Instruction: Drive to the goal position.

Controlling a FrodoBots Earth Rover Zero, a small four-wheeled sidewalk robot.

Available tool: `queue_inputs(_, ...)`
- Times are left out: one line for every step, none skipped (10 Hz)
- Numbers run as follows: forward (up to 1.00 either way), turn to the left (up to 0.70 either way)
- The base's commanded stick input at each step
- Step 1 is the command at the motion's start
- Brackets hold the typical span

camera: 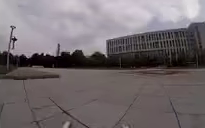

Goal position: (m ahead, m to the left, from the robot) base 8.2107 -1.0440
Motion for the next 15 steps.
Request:
queue_inputs(0.7, 0.0)
queue_inputs(0.7, 0.0)
queue_inputs(0.7, 0.0)
queue_inputs(0.7, 0.0)
queue_inputs(0.7, 0.0)
queue_inputs(0.7, 0.0)
queue_inputs(0.7, 0.0)
queue_inputs(0.7, 0.0)
queue_inputs(0.7, 0.0)
queue_inputs(0.7, 0.0)
queue_inputs(0.7, 0.0)
queue_inputs(0.7, 0.0)
queue_inputs(0.7, 0.0)
queue_inputs(0.7, 0.0)
queue_inputs(0.7, 0.0)
